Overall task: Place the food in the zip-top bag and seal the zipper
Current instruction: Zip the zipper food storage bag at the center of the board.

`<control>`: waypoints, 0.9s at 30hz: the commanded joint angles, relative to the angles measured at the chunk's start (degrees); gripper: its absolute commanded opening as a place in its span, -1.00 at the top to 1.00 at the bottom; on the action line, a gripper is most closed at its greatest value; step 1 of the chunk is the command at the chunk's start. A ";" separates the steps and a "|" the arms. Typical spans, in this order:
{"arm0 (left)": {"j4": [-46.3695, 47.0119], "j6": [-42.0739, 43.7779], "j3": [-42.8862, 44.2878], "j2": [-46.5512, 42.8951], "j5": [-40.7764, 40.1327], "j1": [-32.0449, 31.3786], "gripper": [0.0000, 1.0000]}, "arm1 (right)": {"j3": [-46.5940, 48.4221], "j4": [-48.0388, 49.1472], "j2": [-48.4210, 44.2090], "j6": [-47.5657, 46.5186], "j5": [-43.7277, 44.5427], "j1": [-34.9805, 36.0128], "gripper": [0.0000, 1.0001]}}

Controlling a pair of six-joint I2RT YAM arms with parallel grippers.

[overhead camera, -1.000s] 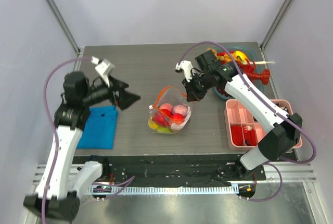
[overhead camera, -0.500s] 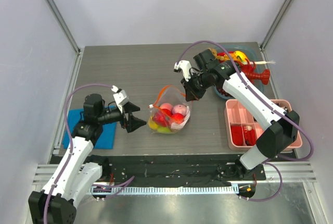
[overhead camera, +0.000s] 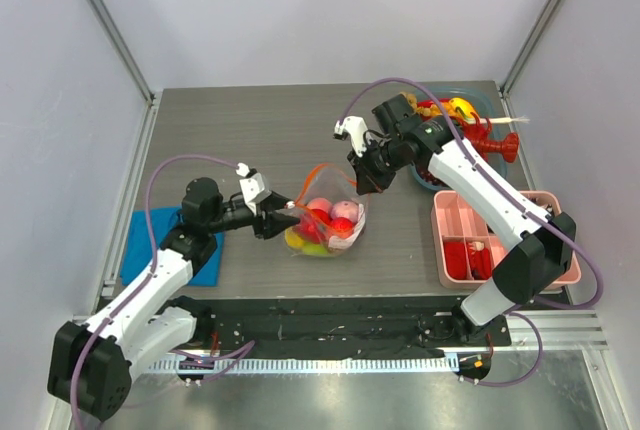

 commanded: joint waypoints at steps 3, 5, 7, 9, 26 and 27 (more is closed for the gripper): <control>3.38 1.04 2.07 0.42 0.01 -0.24 0.70 | -0.07 2.05 -3.71 -1.53 -0.91 0.12 0.98; -0.67 3.06 2.69 -0.11 0.71 -0.24 0.99 | -0.24 2.75 -4.24 -1.79 -0.47 0.12 0.97; -0.94 3.59 1.91 -1.42 0.89 -0.24 0.99 | -0.33 4.77 -4.85 -2.84 0.23 0.12 0.71; -1.11 3.77 1.46 -2.91 1.15 -0.24 1.00 | 0.97 6.53 -5.99 -3.99 1.37 0.20 0.22; -5.25 4.30 3.66 -3.10 1.33 -0.24 1.00 | 4.24 17.86 -4.94 -16.11 -0.38 22.52 -0.64; -5.25 4.38 3.75 -3.10 1.42 -0.24 1.00 | 2.32 19.35 -5.12 -16.81 0.93 23.22 -0.61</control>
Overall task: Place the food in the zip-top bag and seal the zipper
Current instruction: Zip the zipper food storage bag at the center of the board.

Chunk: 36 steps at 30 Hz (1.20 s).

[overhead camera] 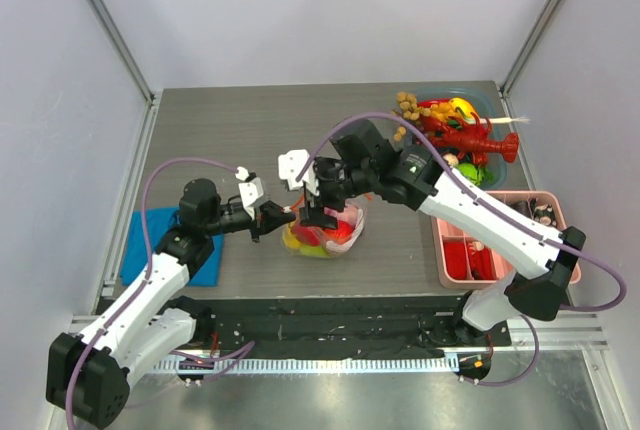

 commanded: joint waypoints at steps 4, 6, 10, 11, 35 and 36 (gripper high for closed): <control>0.57 2.40 2.65 -0.67 0.48 -0.13 0.99 | -6.83 14.17 -0.47 -4.63 3.67 3.39 -0.37; 0.48 2.48 2.65 -0.76 1.00 -0.13 1.00 | -6.92 14.36 0.85 -4.72 4.11 3.39 -0.21; 0.48 2.49 2.48 -1.02 1.79 -0.13 1.00 | -7.27 15.40 1.99 -4.63 3.68 3.48 -0.03; 0.31 2.49 2.39 -1.11 1.88 -0.21 0.99 | -7.44 15.76 2.08 -4.72 3.68 3.48 -0.01; -3.39 3.46 1.34 -6.29 -1.19 0.83 1.00 | -5.59 7.42 5.25 -6.91 3.76 3.39 0.98; -2.95 2.93 1.16 -6.65 -1.54 1.01 1.00 | -5.86 6.28 4.64 -7.09 4.37 3.22 0.98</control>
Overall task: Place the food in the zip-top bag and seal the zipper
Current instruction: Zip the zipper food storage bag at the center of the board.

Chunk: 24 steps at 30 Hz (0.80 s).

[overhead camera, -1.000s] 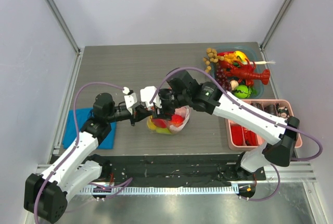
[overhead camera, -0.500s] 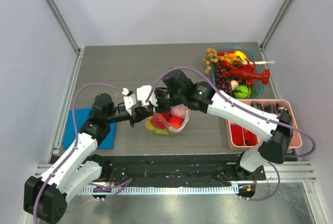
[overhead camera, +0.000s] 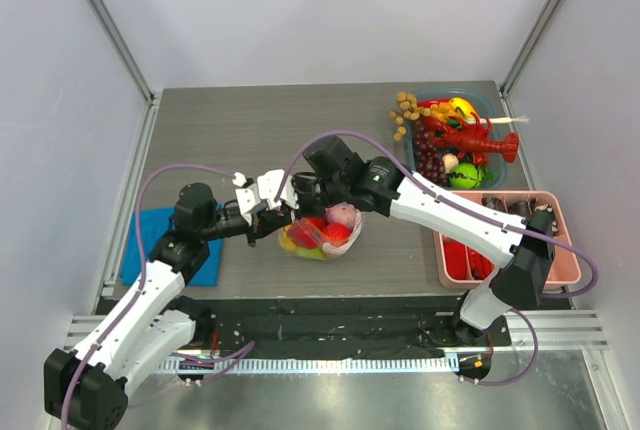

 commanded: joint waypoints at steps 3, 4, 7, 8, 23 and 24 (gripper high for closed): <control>3.83 -2.00 0.57 -2.37 -0.54 2.02 1.00 | -0.19 -6.28 -2.25 -1.45 2.35 -1.03 0.98; 4.09 -2.35 0.57 -2.28 -0.63 2.11 1.00 | -0.45 -6.55 -2.34 -1.28 2.61 -1.29 0.98; 4.45 -3.06 0.74 -2.37 -0.89 2.64 1.00 | -0.80 -7.60 -2.78 -1.19 2.87 -2.70 0.98; 4.54 -3.14 0.74 -2.37 -0.89 2.64 1.00 | -0.72 -7.78 -2.78 -0.93 2.87 -3.48 0.98; 4.80 -6.31 1.18 -2.54 -3.53 3.52 1.00 | -0.80 -15.24 -5.15 -0.84 1.47 -11.05 0.98; 4.63 -6.14 1.18 -2.63 -3.79 3.78 1.00 | -1.15 -15.42 -5.42 -1.01 1.73 -11.22 0.98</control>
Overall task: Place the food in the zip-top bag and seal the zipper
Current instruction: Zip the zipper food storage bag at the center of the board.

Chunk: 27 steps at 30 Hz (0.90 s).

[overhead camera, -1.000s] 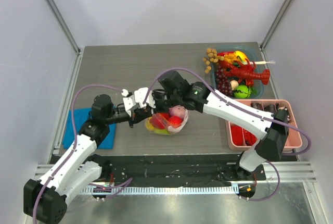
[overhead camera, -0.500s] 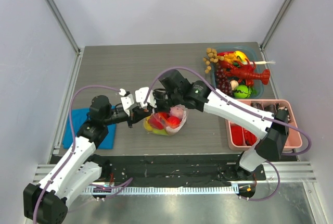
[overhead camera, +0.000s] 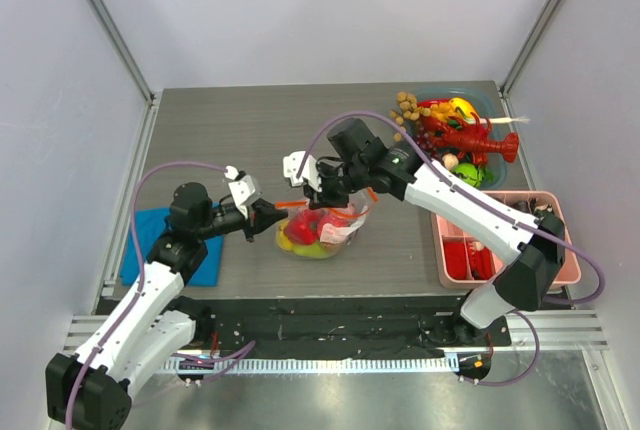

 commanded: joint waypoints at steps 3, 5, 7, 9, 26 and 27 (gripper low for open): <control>2.04 -1.33 1.60 -2.37 -2.63 2.02 1.00 | -2.25 -9.13 -5.79 -2.24 5.84 -4.43 0.97; 1.86 -2.46 1.69 -2.54 -4.30 2.63 1.00 | -3.22 -10.19 -6.41 -3.12 6.20 -5.57 0.97; 1.78 -3.08 1.95 -2.37 -4.93 3.59 1.00 | -3.92 -11.41 -7.20 -4.17 6.90 -6.36 0.97; 1.43 -3.44 2.30 -2.19 -4.84 4.21 1.00 | -4.45 -12.30 -7.73 -4.88 7.07 -7.68 0.98; -2.53 0.43 5.11 -0.44 -7.21 6.06 1.00 | -8.93 -20.38 -11.78 -13.05 9.89 -17.70 0.98; -2.53 0.43 5.46 -0.09 -7.12 6.23 1.00 | -8.67 -20.82 -11.86 -13.75 9.98 -18.14 0.98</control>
